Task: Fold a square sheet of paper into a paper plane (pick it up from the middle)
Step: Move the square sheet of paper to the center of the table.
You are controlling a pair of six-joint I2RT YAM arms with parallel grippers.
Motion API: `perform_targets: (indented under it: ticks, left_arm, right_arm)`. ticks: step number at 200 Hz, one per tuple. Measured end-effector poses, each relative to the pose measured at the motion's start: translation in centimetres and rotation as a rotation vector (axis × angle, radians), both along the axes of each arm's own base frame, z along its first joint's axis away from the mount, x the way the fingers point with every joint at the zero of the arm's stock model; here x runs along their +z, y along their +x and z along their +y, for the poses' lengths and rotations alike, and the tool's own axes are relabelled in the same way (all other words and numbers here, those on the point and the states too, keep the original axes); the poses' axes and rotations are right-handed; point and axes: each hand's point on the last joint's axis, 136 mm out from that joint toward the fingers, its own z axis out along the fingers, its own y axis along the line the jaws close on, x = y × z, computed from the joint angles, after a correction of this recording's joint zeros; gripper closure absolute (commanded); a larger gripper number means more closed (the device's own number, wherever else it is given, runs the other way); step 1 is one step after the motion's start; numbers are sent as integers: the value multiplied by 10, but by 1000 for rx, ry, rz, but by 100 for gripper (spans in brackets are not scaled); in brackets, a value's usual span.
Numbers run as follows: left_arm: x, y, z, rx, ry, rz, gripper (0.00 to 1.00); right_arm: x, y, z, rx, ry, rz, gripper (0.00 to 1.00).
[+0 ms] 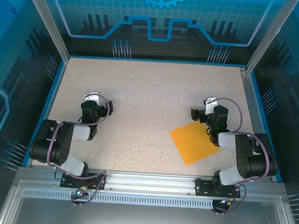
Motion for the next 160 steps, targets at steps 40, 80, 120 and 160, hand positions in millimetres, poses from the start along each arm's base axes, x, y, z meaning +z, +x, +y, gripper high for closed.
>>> perform_targets:
  ticks: [40,80,120,160]
  left_arm:
    - [0,0,0,0,0,0,1]
    - [0,0,0,0,0,0,1]
    - [0,0,0,0,0,0,1]
    - [0,0,0,0,0,0,1]
  right_arm:
    - [0,0,-1,1,4,0,1]
    - [0,0,0,7,7,1,1]
    - [0,0,-1,7,9,1,1]
    - [0,0,-1,7,9,1,1]
